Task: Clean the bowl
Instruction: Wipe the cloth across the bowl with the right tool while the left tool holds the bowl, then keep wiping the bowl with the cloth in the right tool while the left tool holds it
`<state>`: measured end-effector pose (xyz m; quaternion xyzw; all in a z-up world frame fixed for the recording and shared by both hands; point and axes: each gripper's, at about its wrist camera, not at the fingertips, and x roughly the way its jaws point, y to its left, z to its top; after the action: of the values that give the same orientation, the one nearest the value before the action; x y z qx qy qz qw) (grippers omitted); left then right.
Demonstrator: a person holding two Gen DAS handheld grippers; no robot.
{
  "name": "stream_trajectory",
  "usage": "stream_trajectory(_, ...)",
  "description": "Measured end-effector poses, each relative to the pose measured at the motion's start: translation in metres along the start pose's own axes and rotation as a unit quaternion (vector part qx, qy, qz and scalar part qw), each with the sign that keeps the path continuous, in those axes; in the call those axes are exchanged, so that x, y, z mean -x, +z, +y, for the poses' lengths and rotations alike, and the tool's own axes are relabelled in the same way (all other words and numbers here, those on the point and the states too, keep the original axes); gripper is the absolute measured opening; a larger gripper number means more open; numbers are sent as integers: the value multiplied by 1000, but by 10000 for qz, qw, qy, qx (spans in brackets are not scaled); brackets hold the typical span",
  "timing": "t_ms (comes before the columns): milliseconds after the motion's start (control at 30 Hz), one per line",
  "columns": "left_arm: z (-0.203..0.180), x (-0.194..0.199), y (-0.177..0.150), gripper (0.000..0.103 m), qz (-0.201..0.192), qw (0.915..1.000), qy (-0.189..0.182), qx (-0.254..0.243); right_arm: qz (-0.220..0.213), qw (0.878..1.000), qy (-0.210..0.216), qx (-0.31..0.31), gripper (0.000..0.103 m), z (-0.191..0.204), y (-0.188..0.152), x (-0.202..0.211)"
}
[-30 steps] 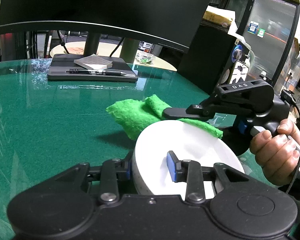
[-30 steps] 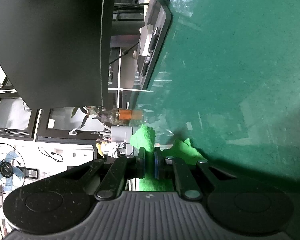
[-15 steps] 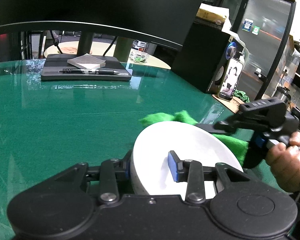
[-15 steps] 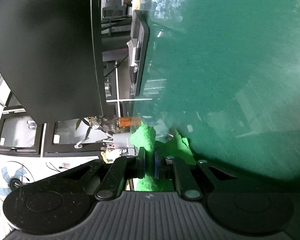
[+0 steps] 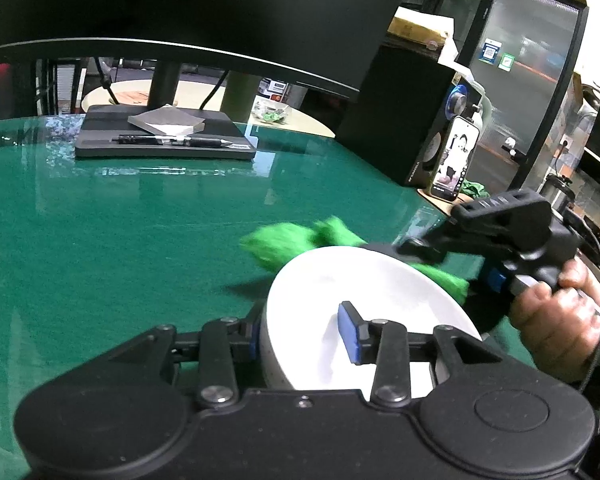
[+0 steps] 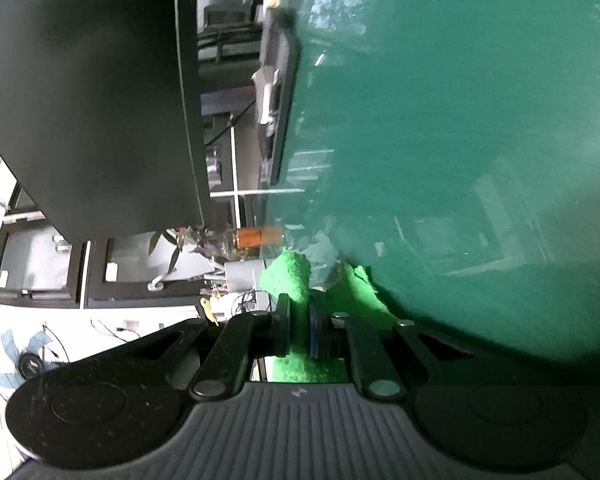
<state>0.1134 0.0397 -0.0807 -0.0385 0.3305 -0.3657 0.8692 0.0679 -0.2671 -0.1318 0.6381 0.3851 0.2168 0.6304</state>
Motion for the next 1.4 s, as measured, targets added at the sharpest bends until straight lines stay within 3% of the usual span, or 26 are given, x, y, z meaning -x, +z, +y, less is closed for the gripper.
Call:
stream_trajectory(167, 0, 0, 0, 38, 4, 10000, -13, -3, -27, 10000, 33, -90, 10, -4, -2, 9)
stream_trajectory(500, -1, 0, 0, 39, 6, 10000, -24, -12, 328, 9988, -38, 353, 10, 15, 13, -40)
stream_trajectory(800, 3, 0, -1, 48, -35, 9993, -311, 222, -71, 9998, 66, 191, 10, -1, -10, 11)
stream_trajectory(867, 7, 4, -2, 61, -142, 9991, -200, 339, -138, 9997, 159, 88, 10, -8, -21, 24)
stream_trajectory(900, 9, 6, -2, 86, -195, 9989, -144, 398, -154, 9997, 191, 67, 10, -11, -25, 28)
stream_trajectory(933, 7, 11, -3, 100, -305, 9988, 109, 356, -162, 9996, 224, 67, 10, -12, -28, 30)
stream_trajectory(1167, -9, 44, -13, 100, -606, 9964, 416, 433, -328, 9987, 393, 15, 10, -15, -31, 39)
stream_trajectory(1233, -13, 47, -18, 96, -566, 9956, 561, 488, -316, 9987, 387, 44, 10, -14, -31, 37)
stream_trajectory(1267, -14, 47, -21, 88, -516, 9954, 624, 514, -302, 9988, 368, 71, 10, -14, -31, 35)
stream_trajectory(1333, -20, 45, -24, 44, -360, 9951, 790, 465, -282, 9990, 315, 110, 10, -13, -31, 34)
stream_trajectory(1400, -21, 43, -25, 25, -293, 9949, 875, 416, -257, 9992, 282, 148, 10, -12, -30, 34)
